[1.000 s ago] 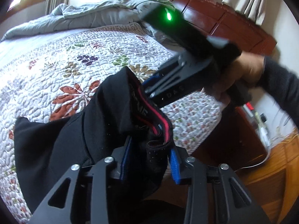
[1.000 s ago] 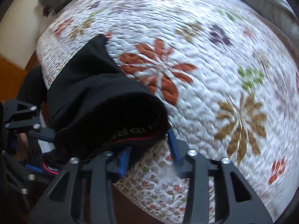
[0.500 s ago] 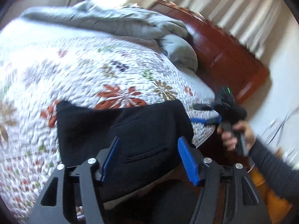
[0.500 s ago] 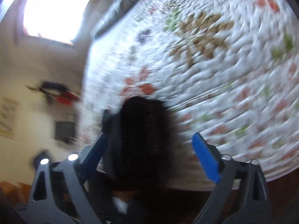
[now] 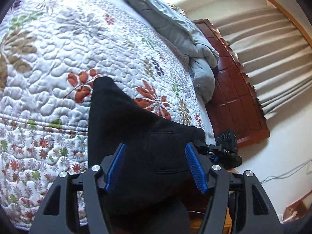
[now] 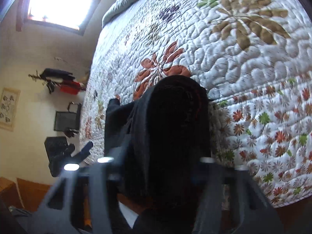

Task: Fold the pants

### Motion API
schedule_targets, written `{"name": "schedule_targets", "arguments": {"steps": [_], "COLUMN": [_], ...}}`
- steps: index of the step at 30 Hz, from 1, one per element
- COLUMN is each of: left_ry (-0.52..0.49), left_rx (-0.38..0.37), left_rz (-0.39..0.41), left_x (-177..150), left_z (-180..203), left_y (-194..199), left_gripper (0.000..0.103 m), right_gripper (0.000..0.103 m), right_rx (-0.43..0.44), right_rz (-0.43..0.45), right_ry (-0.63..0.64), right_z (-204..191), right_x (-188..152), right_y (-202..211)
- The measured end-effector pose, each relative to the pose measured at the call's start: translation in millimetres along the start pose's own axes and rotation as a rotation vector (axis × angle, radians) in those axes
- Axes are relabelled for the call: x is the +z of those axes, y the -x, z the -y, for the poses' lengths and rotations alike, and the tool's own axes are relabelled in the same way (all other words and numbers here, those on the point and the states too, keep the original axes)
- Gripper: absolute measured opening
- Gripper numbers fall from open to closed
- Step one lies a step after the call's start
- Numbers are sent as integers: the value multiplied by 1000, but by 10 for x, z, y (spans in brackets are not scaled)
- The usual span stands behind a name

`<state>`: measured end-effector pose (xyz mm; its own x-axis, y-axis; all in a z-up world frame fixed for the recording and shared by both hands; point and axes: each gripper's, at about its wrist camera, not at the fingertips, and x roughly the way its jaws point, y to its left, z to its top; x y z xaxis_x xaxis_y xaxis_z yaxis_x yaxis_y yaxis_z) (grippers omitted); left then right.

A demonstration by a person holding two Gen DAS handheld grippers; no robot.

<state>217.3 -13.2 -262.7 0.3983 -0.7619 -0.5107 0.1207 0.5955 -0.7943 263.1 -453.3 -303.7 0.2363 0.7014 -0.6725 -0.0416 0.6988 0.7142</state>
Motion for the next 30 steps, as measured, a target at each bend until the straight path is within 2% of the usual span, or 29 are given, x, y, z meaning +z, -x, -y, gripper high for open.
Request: {"name": "schedule_targets", "arguments": {"steps": [1, 3, 5, 6, 8, 10, 11, 12, 14, 16, 18, 21, 23, 24, 25, 27, 28, 30], "left_ry": [14, 32, 34, 33, 38, 54, 55, 47, 19, 8, 9, 26, 17, 18, 33, 67, 99, 155], "left_rx": [-1, 1, -5, -10, -9, -16, -22, -29, -46, -62, -74, -80, -51, -22, 6, 40, 53, 35], "left_rz": [3, 22, 52, 74, 111, 136, 135, 131, 122, 100, 70, -19, -55, -76, -98, -120, -124, -127], "left_x": [11, 30, 52, 60, 88, 133, 158, 201, 285, 377, 460, 553, 576, 586, 589, 590, 597, 596], "left_z": [-43, -113, -145, -152, -171, -208, -207, -177, -91, -45, -26, -86, -137, -180, -254, -387, -482, -629], "left_y": [-16, -13, 30, 59, 92, 92, 77, 47, 9, -71, -188, -433, -561, -628, -696, -770, -787, -796], "left_gripper": [62, 62, 62, 62, 62, 62, 61, 61, 61, 61, 61, 61, 61, 60, 58, 33, 26, 11], "right_gripper": [22, 19, 18, 18, 18, 19, 21, 25, 40, 68, 72, 75, 77, 73, 56, 30, 24, 21], "right_rx": [-15, -57, -31, -16, -21, -105, -104, -58, -7, -10, 14, 58, 72, 68, 58, 31, 32, 23], "right_rz": [5, 42, 100, 121, 131, 79, 69, 74, 87, 123, 134, 119, 106, 105, 98, 86, 91, 90], "right_ry": [25, 154, 275, 294, 262, 75, 31, -5, -19, -16, -68, -127, -136, -134, -130, -114, -100, -99], "right_z": [-77, -389, -692, -690, -529, 20, 168, 280, 262, 228, 315, 452, 458, 439, 433, 394, 365, 355], "right_x": [31, 79, 64, 50, 57, 61, 48, 4, -18, -73, -167, -378, -518, -543, -570, -622, -635, -700], "right_y": [14, 104, 217, 262, 237, 46, -4, -8, 66, 209, 316, 392, 382, 369, 357, 383, 406, 434]}}
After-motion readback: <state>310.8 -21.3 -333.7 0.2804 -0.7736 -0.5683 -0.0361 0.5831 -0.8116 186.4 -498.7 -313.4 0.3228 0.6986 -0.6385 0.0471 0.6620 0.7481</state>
